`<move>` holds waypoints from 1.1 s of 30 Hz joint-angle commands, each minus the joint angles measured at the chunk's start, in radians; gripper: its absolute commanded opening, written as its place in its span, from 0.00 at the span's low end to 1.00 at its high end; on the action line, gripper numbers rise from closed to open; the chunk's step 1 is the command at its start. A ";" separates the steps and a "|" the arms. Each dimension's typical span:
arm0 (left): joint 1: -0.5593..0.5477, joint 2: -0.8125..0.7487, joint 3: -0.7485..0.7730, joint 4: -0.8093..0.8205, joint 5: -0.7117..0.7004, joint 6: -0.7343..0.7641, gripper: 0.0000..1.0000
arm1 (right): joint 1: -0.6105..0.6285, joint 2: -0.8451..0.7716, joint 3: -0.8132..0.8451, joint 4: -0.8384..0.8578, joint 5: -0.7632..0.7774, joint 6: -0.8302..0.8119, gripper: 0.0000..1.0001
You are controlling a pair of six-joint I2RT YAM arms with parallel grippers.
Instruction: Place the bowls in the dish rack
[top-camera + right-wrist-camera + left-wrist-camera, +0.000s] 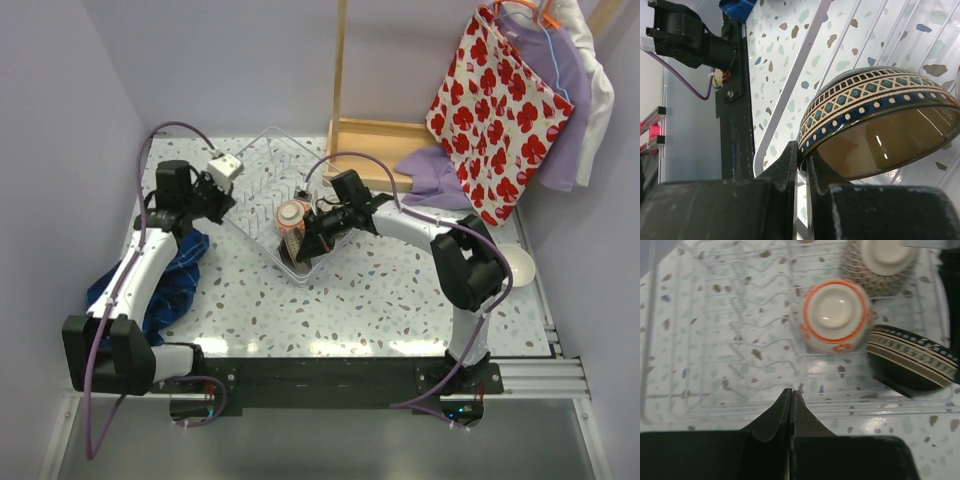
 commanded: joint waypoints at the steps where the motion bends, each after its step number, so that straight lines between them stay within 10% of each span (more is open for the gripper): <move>1: -0.120 0.005 -0.024 -0.115 0.247 0.137 0.00 | -0.003 0.006 0.059 -0.030 0.005 -0.046 0.00; 22: -0.304 0.132 -0.006 -0.030 0.316 0.111 0.00 | -0.035 0.064 0.043 -0.182 0.141 -0.120 0.06; 33: -0.351 0.218 0.011 0.067 0.262 0.062 0.00 | -0.060 0.058 0.043 -0.263 0.218 -0.190 0.27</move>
